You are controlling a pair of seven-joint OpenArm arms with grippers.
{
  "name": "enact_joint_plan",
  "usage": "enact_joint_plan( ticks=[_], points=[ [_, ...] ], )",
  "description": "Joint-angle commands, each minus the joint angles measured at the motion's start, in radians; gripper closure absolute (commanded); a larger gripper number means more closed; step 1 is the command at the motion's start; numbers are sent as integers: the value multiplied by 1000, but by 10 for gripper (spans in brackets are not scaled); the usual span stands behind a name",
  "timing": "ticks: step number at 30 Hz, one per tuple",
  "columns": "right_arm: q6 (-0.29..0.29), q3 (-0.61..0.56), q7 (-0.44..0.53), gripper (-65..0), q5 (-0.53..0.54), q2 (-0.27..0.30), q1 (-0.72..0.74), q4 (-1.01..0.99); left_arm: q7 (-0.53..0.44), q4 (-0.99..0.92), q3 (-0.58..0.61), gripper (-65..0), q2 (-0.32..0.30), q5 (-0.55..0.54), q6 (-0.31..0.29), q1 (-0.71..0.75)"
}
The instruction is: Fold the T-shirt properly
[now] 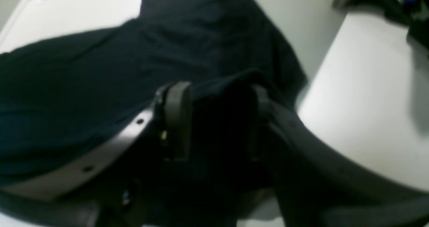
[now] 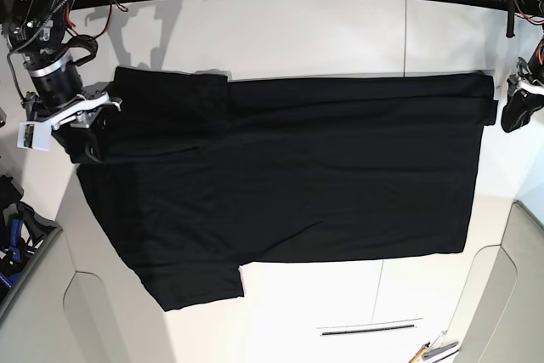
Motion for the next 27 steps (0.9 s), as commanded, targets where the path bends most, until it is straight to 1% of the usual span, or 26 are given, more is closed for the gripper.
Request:
enact_joint_plan(
  ticks=[1,5,8,13,17,19,21,22,23,27],
  points=[
    [4,4,31,-248,13,9,24,19,-18,14,-6,-199,-22,-24,-9,-5],
    [9,-1,31,-248,13,9,84,7,-18,14,-6,-199,-22,-23,-9,-5],
    [33,-17,31,-248,13,9,126,-26,-18,14,-6,-198,-22,-23,-9,-5],
    [32,-52,31,-248,-21,9,170,-122,-18,14,-6,-198,-22,-23,-9,-5],
    [29,-53,34,-251,-29,12,192,-217,-18,14,-6,-198,-22,-23,-9,-5],
    [30,-53,34,-297,-29,15,206,-259,-18,14,-6,-198,-22,-23,-9,-5],
    [31,-53,33,-389,-29,18,217,-292,-18,14,-6,-198,-22,-24,-9,-5],
    [30,-53,33,-422,-29,21,222,-306,-18,14,-6,-198,-22,-24,-9,-5],
    [30,-53,33,-433,-29,24,226,-319,-18,14,-6,-198,-22,-24,-9,-5],
    [12,-53,33,-433,-37,34,231,-325,-18,14,-6,-198,-22,-23,-9,-5]
  ],
)
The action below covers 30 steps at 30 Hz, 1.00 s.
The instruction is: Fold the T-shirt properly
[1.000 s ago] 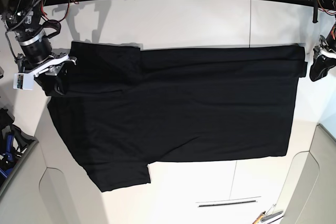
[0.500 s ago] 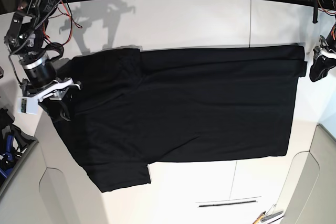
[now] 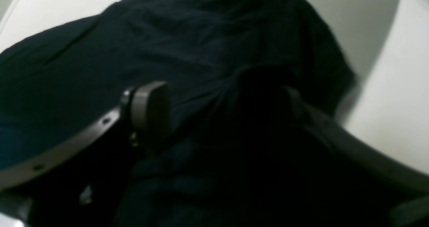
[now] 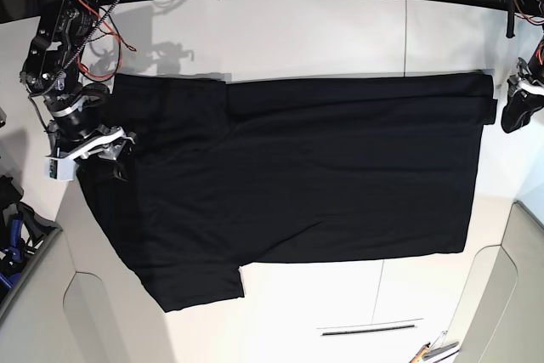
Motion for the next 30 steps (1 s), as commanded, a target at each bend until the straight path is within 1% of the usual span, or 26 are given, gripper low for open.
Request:
enact_joint_plan(
  ticks=[1,2,5,6,9,13,18,21,25,26,28,30],
  points=[
    [-5,3,27,-433,4,11,16,27,-18,14,-7,-198,-22,-21,-9,-5],
    [-6,4,23,-433,-23,10,16,37,-18,14,-7,-198,-22,-20,-9,-5],
    [-6,4,-21,-433,-165,11,16,93,-18,14,-7,-198,-22,-20,-9,-2],
    [-17,4,-29,-433,-196,11,16,112,-18,14,-7,-198,-22,-20,-9,-2],
    [-59,4,-33,-433,-228,10,16,158,-18,14,-7,-198,-22,-20,-9,-2],
    [-90,4,-33,-433,-286,11,16,192,-18,14,-7,-198,-22,-20,-9,-2],
    [-91,-6,-32,-433,-285,11,16,188,-18,14,-7,-198,-22,-21,-9,-2],
    [-91,-35,-32,-433,-296,18,19,170,-18,14,-7,-198,-22,-21,-9,-2],
    [-92,-113,-27,-433,-399,48,54,94,-18,14,-7,-198,-22,-21,-9,-3],
    [-104,-133,-21,-433,-424,56,70,71,-18,14,-7,-198,-22,-21,-9,-3],
    [-158,-169,3,-433,-485,62,103,26,-18,14,-7,-198,-22,-21,-9,-2],
    [-194,-199,14,-433,-539,64,136,-8,-18,14,-7,-198,-22,-21,-9,-2]
  ],
)
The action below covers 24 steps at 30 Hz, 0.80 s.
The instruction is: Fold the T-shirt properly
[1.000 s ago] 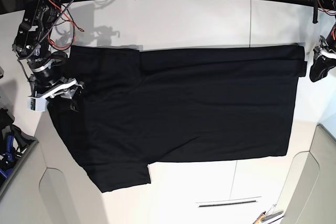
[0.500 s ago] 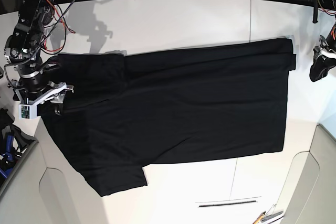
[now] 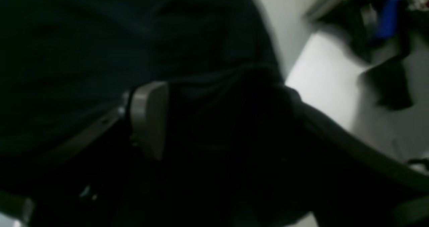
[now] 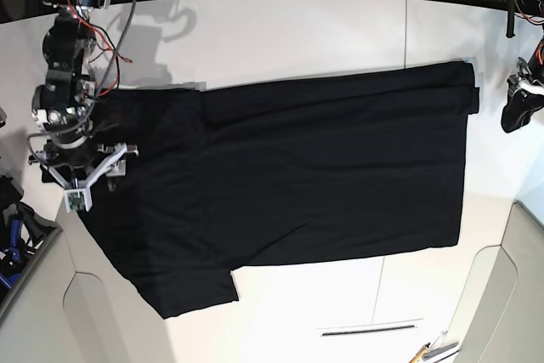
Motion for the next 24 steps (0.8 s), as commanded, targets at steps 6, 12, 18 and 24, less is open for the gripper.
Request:
enact_joint_plan(
  ticks=[6,12,18,24],
  points=[
    [3,-63,-21,-433,-19,8,94,-50,-18,14,-7,-198,-21,-20,-9,-2],
    [53,-91,-119,-433,24,8,153,-179,-18,14,-7,-198,-21,-21,-9,-2],
    [-17,-91,-128,-433,-87,10,155,-190,-17,14,-7,-198,-22,-20,-9,-2],
    [-141,-91,-220,-432,-233,22,152,-143,-10,14,-7,-198,-22,-21,-9,-2]
  ],
)
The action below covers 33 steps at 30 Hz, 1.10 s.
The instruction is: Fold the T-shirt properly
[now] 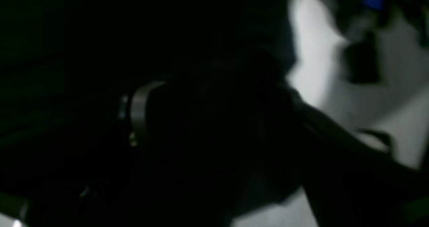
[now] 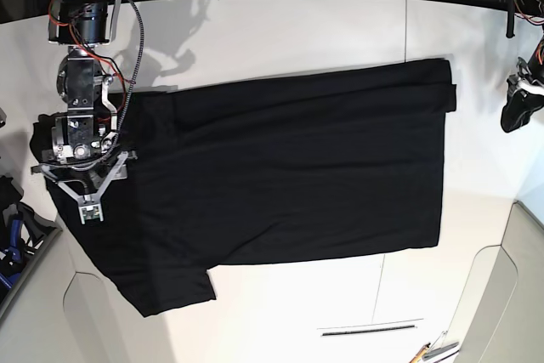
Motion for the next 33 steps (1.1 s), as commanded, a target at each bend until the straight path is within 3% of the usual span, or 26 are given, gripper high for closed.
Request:
enact_joint_plan(
  ticks=[1,8,11,16,19,26,33],
  points=[
    [-7,3,6,-432,-6,10,21,30,-14,14,-7,-198,-22,-20,-9,-2],
    [-12,3,-22,-432,8,10,20,72,-14,14,-7,-198,-22,-21,-9,-2],
    [-71,3,-35,-432,-37,10,20,105,-14,14,-7,-198,-22,-21,-9,-2],
    [-104,3,-105,-432,-64,10,10,194,-14,14,-7,-198,-22,-21,-9,-2],
    [-141,4,-118,-432,19,11,-20,259,-14,14,-7,-198,-22,-21,-9,-2],
    [-125,5,-129,-432,146,18,-140,333,-15,14,-7,-198,-22,-22,-9,-2],
    [-89,32,-124,-433,314,84,-294,385,-15,14,-7,-198,-22,-21,-9,-3]
  ],
)
